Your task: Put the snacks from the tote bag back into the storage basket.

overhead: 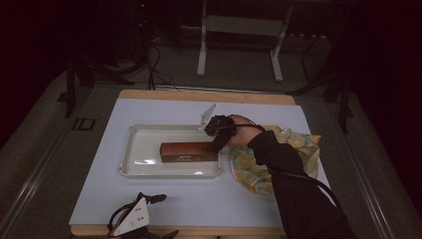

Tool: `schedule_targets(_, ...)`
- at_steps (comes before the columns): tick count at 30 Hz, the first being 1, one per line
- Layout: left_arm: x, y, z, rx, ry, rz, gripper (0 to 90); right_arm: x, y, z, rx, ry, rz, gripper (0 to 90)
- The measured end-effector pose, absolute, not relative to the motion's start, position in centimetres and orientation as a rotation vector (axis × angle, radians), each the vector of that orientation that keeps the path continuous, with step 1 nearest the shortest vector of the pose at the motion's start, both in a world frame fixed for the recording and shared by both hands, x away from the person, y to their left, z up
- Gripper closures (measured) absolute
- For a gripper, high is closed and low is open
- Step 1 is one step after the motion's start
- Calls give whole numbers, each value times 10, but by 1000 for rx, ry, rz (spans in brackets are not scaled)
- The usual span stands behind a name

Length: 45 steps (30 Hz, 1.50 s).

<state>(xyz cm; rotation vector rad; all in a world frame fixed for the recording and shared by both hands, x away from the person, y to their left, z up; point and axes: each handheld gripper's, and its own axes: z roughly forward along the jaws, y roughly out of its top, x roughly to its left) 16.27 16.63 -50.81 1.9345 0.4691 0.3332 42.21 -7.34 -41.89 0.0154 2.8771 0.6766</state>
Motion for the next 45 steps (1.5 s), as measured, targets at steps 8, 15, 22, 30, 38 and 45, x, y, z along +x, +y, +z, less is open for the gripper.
schedule_targets(8, 163, 166, -508, 1937, 470, 332, 0, 428, -99, -405, 164, 2820, 761, 170)
schedule_targets(15, 163, 166, -508, 1937, 472, 330, 0, 430, -125, -399, 294, 2761, 842, 113)
schedule_targets(22, 164, 166, -508, 1937, 476, 330, 0, 426, -148, -397, 416, 2696, 884, 106)
schedule_targets(30, 164, 166, -508, 1939, 478, 330, 0, 420, -174, -398, 580, 2620, 905, 108)
schedule_targets(38, 164, 165, -509, 1941, 478, 330, 0, 414, -198, -404, 716, 2554, 922, 108)
schedule_targets(45, 164, 165, -509, 1944, 478, 329, 0, 402, -226, -407, 797, 2433, 984, 108)
